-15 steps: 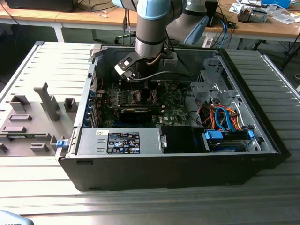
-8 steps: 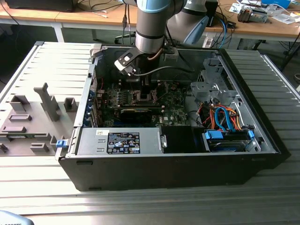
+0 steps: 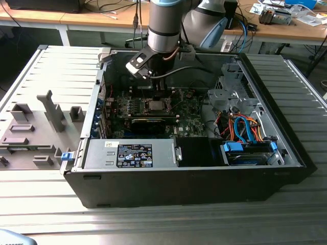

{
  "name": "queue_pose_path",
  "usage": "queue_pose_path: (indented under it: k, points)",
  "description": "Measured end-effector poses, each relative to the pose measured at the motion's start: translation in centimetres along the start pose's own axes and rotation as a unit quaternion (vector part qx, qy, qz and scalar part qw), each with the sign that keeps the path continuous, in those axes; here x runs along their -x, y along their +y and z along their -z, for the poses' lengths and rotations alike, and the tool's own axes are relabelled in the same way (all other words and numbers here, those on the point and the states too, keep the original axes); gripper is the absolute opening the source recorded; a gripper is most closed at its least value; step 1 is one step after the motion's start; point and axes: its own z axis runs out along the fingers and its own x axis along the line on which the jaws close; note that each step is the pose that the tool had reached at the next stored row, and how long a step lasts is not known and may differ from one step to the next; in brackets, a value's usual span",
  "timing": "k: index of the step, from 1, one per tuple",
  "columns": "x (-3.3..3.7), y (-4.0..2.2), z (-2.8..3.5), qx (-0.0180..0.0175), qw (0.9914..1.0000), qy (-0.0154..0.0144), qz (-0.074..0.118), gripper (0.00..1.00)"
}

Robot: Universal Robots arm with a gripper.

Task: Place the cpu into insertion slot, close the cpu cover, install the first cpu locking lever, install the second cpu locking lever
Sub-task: 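Place the cpu into insertion slot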

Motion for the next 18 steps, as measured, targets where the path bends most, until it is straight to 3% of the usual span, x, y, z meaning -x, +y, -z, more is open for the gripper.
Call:
queue_pose_path:
  k: [2, 5, 8, 11, 18]
  points:
    - [0.01, -0.04, 0.95, 0.0, 1.0, 0.0, 0.0, 0.11]
    - [0.02, -0.07, 1.61, 0.0, 1.0, -0.0001, 0.0, 0.11]
    - [0.03, -0.12, 2.93, -0.0001, 1.0, -0.0004, 0.0, 0.11]
    - [0.05, -0.15, 3.63, -0.0001, 1.0, -0.0004, 0.0, 0.11]
    - [0.05, -0.15, 3.82, -0.0001, 1.0, -0.0004, 0.0, 0.11]
